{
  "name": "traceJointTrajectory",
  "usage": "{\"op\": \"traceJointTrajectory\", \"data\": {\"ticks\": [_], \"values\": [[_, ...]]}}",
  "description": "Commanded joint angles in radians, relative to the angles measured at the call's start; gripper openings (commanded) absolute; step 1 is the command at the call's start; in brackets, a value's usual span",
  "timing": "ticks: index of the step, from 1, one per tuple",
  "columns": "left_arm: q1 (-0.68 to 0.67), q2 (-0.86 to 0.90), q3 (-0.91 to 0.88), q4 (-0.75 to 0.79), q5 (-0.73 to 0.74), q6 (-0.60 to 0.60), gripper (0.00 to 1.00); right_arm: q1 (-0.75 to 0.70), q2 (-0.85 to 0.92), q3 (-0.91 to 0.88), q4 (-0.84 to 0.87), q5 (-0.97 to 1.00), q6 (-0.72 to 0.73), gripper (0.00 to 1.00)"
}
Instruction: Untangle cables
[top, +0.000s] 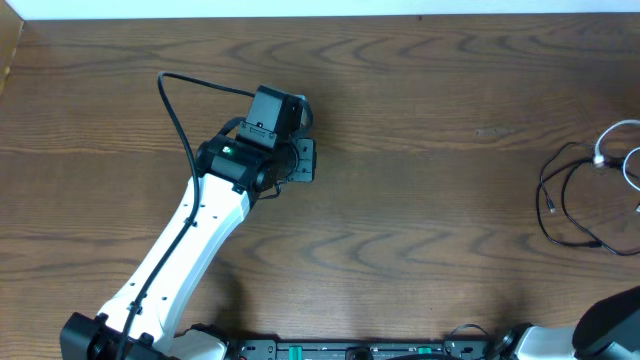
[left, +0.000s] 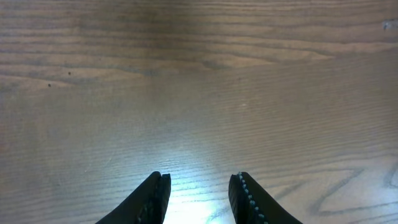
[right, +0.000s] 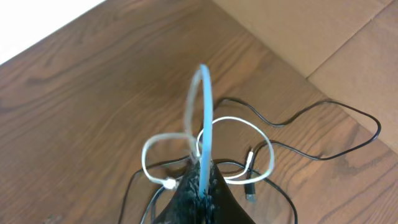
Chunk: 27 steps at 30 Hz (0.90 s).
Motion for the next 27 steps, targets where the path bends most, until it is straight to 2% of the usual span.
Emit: {"op": "traceJointTrajectory", "data": {"ticks": [1,2,3,5,6,7,15,20,23,27], "values": [[0.000,0.003,0.005,-0.004,-0.017,0.002,0.36,-0.013,0.011,-0.004,0.007,0.013,0.012,0.01],[0.000,0.003,0.005,-0.004,-0.017,0.002,0.36,-0.015,0.013,-0.004,0.007,0.013,0.012,0.02],[0.000,0.003,0.005,-0.004,-0.017,0.002,0.37,-0.015,0.014,-0.004,0.007,0.012,0.013,0.09],[0.000,0.003,0.005,-0.005,-0.017,0.003,0.36,-0.015,0.014,-0.004,0.008,-0.016,0.012,0.49],[0.000,0.003,0.005,-0.004,-0.017,0.003,0.37,-0.014,0.015,-0.004,0.010,-0.048,0.012,0.63],[0.000,0.003,0.005,-0.004,-0.017,0.003,0.37,-0.014,0.015,-0.004,0.011,-0.089,0.012,0.73],[0.005,0.003,0.005,-0.004,-0.040,0.002,0.37,0.000,0.015,-0.004,0.014,-0.417,0.012,0.72],[0.055,0.003,0.005,0.006,-0.039,-0.014,0.37,0.054,0.021,-0.005,0.014,-0.600,-0.012,0.72],[0.103,0.003,0.005,0.018,-0.039,-0.019,0.37,0.113,0.029,-0.005,0.013,-0.647,-0.037,0.72],[0.173,0.003,0.005,0.050,-0.039,-0.086,0.46,0.237,0.055,-0.005,-0.011,-0.648,-0.107,0.72]]}}
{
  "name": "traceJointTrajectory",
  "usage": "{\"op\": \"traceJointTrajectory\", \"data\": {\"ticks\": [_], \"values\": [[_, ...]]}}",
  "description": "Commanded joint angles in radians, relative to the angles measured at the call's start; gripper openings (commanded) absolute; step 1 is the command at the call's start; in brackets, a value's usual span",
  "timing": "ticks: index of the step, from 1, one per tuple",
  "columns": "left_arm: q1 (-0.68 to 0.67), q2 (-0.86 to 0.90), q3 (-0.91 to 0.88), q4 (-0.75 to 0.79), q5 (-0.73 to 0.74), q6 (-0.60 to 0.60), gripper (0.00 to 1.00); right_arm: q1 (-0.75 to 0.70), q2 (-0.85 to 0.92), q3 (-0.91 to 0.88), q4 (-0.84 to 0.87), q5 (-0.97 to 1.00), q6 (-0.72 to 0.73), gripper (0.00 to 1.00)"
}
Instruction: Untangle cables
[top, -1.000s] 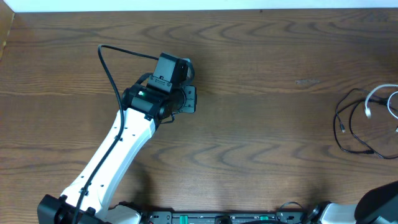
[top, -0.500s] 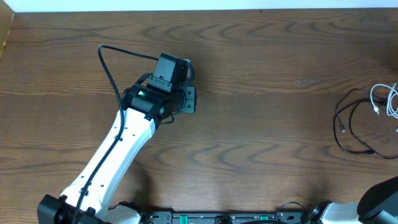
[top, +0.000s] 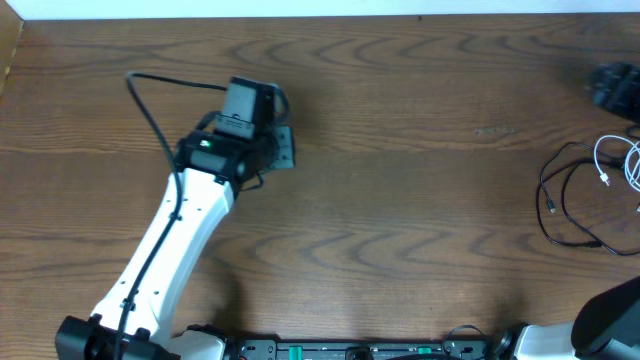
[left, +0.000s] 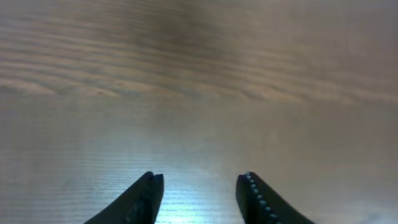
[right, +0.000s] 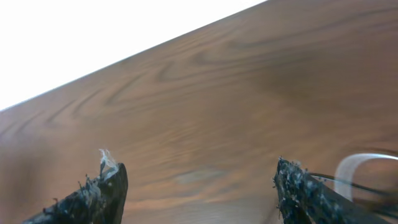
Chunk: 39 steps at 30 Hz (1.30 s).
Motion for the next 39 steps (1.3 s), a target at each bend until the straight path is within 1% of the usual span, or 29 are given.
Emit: {"op": "traceJointTrajectory", "data": {"ticks": [1,5,7,8,11,12,13,14,17,21,25,29,33,38,39], "values": [[0.053,0.003,0.005,0.018,-0.015,-0.061,0.48,0.103,0.038,-0.005,-0.023,-0.067,-0.087,0.72],[0.101,0.006,0.005,0.023,-0.016,-0.063,0.56,0.240,0.097,-0.005,-0.067,-0.040,-0.147,0.73],[0.123,0.009,0.005,0.012,-0.015,-0.061,0.65,0.301,0.132,-0.005,-0.093,0.029,-0.148,0.75],[0.134,0.010,0.005,0.000,-0.015,-0.046,0.66,0.334,0.152,-0.005,-0.112,0.081,-0.148,0.78],[0.168,0.018,0.005,-0.067,-0.016,-0.029,0.68,0.408,0.204,-0.005,-0.171,0.223,-0.148,0.97],[0.178,0.020,0.005,-0.089,-0.016,-0.029,0.71,0.421,0.213,-0.005,-0.189,0.250,-0.148,0.99],[0.191,0.024,0.005,-0.114,-0.016,-0.029,0.73,0.434,0.222,-0.005,-0.212,0.275,-0.148,0.99],[0.205,0.026,0.005,-0.141,-0.016,-0.030,0.78,0.444,0.226,-0.005,-0.235,0.287,-0.148,0.99],[0.249,0.031,0.005,-0.235,-0.015,-0.030,0.85,0.456,0.220,-0.005,-0.288,0.287,-0.142,0.99],[0.294,0.031,0.005,-0.360,-0.015,-0.030,0.86,0.452,0.189,-0.005,-0.374,0.287,-0.116,0.99],[0.299,0.021,0.000,-0.417,-0.015,-0.019,0.86,0.439,0.130,-0.005,-0.446,0.298,-0.117,0.99],[0.295,-0.024,-0.042,-0.403,-0.008,0.013,0.86,0.434,0.045,-0.021,-0.460,0.299,-0.116,0.99],[0.295,-0.126,-0.119,-0.350,-0.007,0.031,0.87,0.434,-0.089,-0.113,-0.377,0.304,-0.098,0.99],[0.295,-0.334,-0.259,-0.239,-0.003,0.052,0.88,0.434,-0.306,-0.314,-0.204,0.329,-0.079,0.99],[0.295,-0.383,-0.287,-0.222,-0.004,0.058,0.93,0.434,-0.355,-0.358,-0.170,0.329,-0.079,0.99]]}}
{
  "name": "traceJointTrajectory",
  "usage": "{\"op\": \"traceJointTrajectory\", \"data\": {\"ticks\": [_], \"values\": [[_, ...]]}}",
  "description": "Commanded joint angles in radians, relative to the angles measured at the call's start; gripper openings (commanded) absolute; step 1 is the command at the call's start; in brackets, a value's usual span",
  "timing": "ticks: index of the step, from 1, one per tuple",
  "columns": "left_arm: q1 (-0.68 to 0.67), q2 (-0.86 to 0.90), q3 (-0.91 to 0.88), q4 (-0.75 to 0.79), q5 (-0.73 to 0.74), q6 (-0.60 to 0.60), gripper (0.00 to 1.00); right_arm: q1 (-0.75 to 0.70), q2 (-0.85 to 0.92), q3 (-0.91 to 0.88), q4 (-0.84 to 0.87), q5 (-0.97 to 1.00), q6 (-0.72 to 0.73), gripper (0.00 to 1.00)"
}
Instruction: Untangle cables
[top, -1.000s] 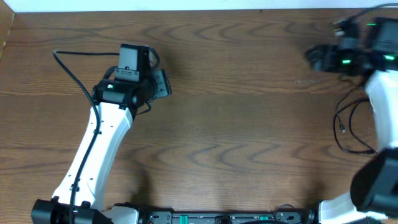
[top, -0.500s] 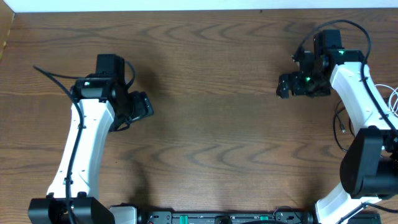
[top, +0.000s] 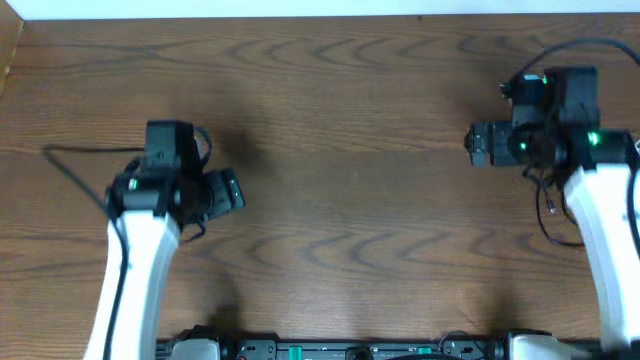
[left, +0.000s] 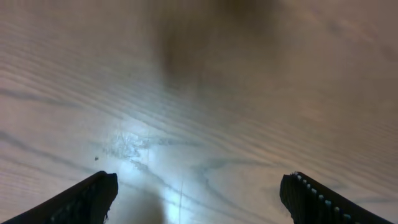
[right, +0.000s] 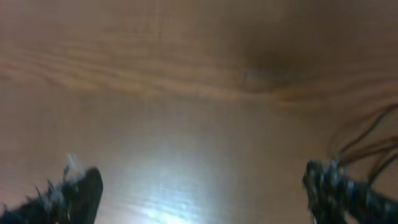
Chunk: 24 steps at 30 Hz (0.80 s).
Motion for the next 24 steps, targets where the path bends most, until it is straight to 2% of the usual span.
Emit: {"op": "traceJointTrajectory", "data": {"ticks": [1,7,11,24], "values": [[0.000,-0.162,-0.086,0.040,-0.002,0.034,0.93,-0.003,-0.138,-0.130,0.066,0.020,0.024,0.99],[0.000,-0.448,-0.199,0.058,-0.006,0.033,0.98,-0.003,-0.389,-0.319,0.194,0.134,0.075,0.99],[0.000,-0.554,-0.199,0.034,-0.006,0.032,0.98,-0.003,-0.455,-0.365,0.194,0.180,0.075,0.99],[0.000,-0.591,-0.199,0.034,-0.006,0.032,0.99,-0.003,-0.443,-0.371,0.037,0.180,0.075,0.99]]}}
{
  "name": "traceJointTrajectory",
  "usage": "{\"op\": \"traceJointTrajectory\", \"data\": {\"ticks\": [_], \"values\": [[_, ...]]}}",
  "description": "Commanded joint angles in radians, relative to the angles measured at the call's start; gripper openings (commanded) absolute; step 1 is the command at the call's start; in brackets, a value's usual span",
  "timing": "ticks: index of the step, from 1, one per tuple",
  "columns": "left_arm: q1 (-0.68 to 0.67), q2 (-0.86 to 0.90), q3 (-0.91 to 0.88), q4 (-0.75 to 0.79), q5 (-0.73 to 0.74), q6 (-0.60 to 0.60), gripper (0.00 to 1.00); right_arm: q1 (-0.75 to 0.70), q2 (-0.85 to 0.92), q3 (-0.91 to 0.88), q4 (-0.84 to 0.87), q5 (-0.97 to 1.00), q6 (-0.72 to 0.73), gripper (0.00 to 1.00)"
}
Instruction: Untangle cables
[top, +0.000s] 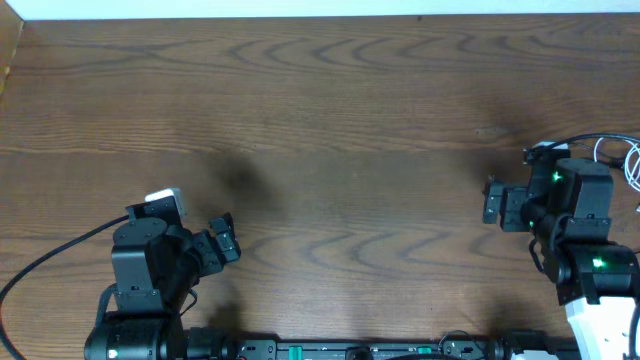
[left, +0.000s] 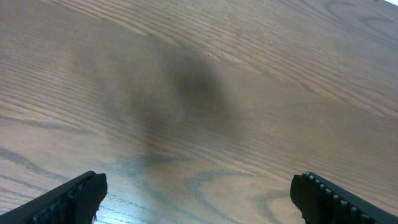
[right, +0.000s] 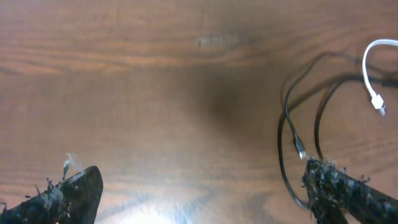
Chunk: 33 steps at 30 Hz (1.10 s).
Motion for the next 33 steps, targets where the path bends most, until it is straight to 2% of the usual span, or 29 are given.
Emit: {"op": "traceJointTrajectory", "data": {"ticks": [1,33], "values": [[0.000,0.000,-0.004,-0.002,-0.005,0.013,0.99,-0.003,0.002,-0.007,-0.018,0.014,0.014,0.99],[0.000,0.000,-0.004,-0.002,-0.006,0.013,0.99,-0.003,0.000,-0.007,-0.032,0.014,0.014,0.99]]}}
